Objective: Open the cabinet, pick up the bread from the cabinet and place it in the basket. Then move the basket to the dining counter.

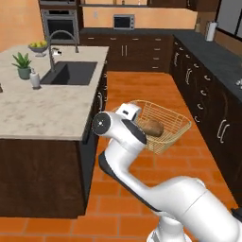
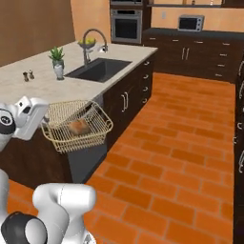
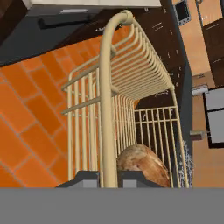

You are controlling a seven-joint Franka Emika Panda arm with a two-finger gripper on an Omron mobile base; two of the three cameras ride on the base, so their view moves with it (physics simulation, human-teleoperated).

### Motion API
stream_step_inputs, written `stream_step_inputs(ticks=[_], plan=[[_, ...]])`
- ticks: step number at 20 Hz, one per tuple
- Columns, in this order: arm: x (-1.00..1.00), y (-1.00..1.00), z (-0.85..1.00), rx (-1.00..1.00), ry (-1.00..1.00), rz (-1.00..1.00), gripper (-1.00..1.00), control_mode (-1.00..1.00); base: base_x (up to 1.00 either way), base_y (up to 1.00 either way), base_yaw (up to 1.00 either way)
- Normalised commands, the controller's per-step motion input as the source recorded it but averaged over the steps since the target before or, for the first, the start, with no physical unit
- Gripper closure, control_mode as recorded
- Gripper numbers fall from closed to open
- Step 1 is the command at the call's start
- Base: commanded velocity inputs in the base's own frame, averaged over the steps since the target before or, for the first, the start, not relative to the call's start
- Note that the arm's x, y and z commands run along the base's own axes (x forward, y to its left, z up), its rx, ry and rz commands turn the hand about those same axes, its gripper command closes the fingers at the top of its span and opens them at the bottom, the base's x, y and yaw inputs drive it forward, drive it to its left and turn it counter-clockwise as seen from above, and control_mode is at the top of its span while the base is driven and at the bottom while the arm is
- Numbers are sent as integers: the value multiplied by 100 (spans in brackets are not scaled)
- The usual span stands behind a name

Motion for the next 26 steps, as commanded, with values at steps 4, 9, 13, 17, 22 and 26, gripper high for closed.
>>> stream_step_inputs(ticks=[4, 9, 13, 17, 22, 26], plan=[[0, 0, 0, 0, 0, 0, 100, 100, 77, 100, 0], [0, 0, 0, 0, 0, 0, 100, 100, 87, 100, 0], [0, 0, 0, 0, 0, 0, 100, 100, 82, 100, 0], [0, 0, 0, 0, 0, 0, 100, 100, 44, 100, -4], [0, 0, 0, 0, 0, 0, 100, 100, 10, 100, -12], [0, 0, 0, 0, 0, 0, 100, 100, 5, 100, -16]])
